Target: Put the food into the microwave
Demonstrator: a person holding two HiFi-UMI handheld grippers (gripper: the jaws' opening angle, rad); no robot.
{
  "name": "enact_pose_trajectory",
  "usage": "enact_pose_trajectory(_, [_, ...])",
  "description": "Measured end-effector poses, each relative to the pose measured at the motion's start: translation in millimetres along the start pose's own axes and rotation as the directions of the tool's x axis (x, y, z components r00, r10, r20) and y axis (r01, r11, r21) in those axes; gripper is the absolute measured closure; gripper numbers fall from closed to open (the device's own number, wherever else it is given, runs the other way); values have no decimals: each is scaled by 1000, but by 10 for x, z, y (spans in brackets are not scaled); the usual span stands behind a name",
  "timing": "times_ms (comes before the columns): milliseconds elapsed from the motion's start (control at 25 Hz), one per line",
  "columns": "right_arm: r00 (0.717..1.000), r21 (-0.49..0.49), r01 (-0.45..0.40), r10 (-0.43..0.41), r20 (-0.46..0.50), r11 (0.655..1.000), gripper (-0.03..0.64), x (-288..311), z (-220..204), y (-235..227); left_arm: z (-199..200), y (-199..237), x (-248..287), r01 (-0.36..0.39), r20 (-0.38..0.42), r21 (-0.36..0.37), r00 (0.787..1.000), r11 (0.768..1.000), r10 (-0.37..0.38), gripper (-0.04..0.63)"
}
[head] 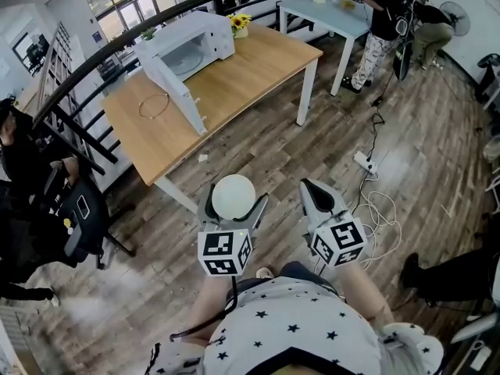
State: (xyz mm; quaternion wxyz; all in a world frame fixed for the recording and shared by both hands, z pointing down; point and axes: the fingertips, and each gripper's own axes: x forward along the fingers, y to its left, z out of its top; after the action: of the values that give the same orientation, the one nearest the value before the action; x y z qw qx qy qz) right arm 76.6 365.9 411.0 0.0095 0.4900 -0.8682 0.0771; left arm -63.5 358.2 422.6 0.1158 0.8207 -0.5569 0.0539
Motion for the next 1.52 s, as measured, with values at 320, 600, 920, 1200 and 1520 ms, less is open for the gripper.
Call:
enact_pose_trajectory(320, [999, -4, -13, 13, -37, 1000, 611, 41, -129, 171, -51, 106, -19, 17, -3, -18, 1000, 1000, -17, 72])
enact_pose_trajectory(600, [999, 4, -26, 26, -25, 1000, 611, 139, -112, 170, -19, 154, 54, 18, -4, -24, 1000, 1000, -18, 72])
enact_pose_trajectory(920, [996, -12, -81, 80, -32, 997, 611, 635, -81, 4, 33, 377, 440, -20, -8, -32, 1000, 999, 19, 72])
enact_pose_trajectory(1200, [995, -11, -102, 102, -22, 995, 611, 1151, 15, -381, 185, 532, 1009, -39, 5, -34, 999, 999, 39, 72])
enact_pose_trajectory(1520, [990, -20, -136, 135, -33, 991, 611, 1836, 261, -974, 494, 678, 1830, -69, 7, -47, 998, 997, 69, 72])
